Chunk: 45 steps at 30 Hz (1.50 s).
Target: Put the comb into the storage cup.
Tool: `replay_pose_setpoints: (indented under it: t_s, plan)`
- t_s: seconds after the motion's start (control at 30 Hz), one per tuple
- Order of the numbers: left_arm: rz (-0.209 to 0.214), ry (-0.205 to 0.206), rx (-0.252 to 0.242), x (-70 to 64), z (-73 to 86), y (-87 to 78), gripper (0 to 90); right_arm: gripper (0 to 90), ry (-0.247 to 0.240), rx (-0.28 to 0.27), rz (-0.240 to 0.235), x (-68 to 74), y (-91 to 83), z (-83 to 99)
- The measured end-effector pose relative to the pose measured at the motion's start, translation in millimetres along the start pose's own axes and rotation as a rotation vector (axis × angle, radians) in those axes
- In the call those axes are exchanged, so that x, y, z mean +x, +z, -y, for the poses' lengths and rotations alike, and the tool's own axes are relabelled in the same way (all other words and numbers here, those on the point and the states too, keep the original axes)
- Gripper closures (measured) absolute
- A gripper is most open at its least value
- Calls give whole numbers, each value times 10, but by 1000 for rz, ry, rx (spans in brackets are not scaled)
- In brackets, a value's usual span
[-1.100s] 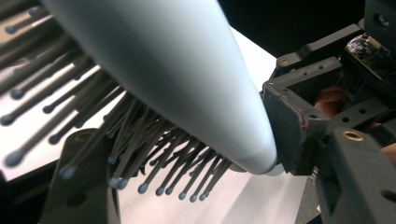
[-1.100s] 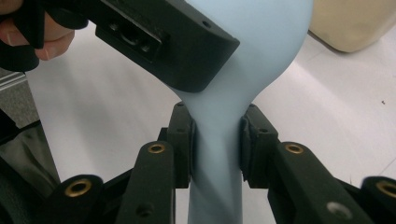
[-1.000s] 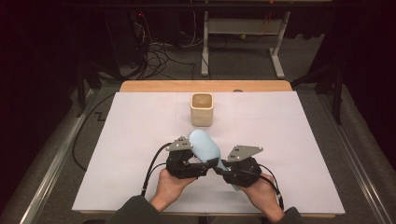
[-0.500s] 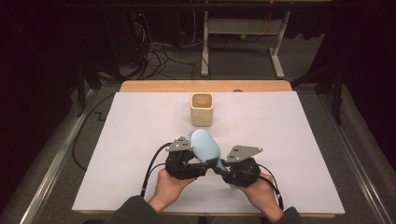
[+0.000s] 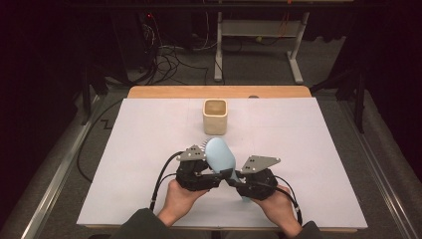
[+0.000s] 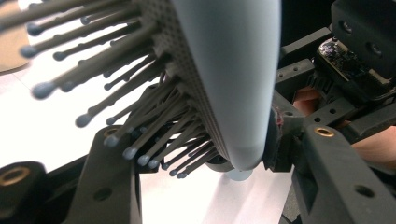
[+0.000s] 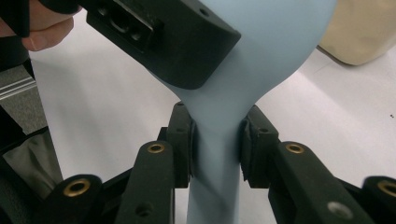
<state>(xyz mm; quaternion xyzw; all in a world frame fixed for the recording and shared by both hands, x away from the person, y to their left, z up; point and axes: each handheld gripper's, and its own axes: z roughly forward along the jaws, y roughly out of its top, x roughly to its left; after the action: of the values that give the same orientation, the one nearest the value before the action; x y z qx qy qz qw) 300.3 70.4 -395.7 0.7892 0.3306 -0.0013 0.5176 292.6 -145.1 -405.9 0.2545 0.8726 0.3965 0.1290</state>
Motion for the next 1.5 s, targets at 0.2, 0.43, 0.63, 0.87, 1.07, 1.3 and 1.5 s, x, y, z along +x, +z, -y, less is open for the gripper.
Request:
replay_pose_setpoints:
  t_s: [0.2, 0.43, 0.63, 0.87, 1.07, 1.3, 1.5]
  plan:
    - [10, 6, -4, -4, 0, -2, 510, 692, 2, -2, -1, 8, -4, 10]
    - [16, 20, -10, -10, 5, -26, 511, 625, 19, 3, -8, -5, 1, 17]
    - [9, 27, -8, -2, 6, -47, 511, 540, 31, 9, -9, -13, 6, 32]
    - [-7, 29, -12, 31, 0, -75, 510, 464, 28, -25, 1, -28, -26, 55]
    - [-11, 26, -17, 44, -4, -106, 510, 407, 19, -52, 19, -43, -65, 87]
    - [-16, 20, -9, 59, -9, -125, 511, 367, 34, -90, 2, -47, -128, 102]
    - [-26, 17, -21, 79, -19, -147, 513, 358, 34, -102, 13, -57, -177, 128]
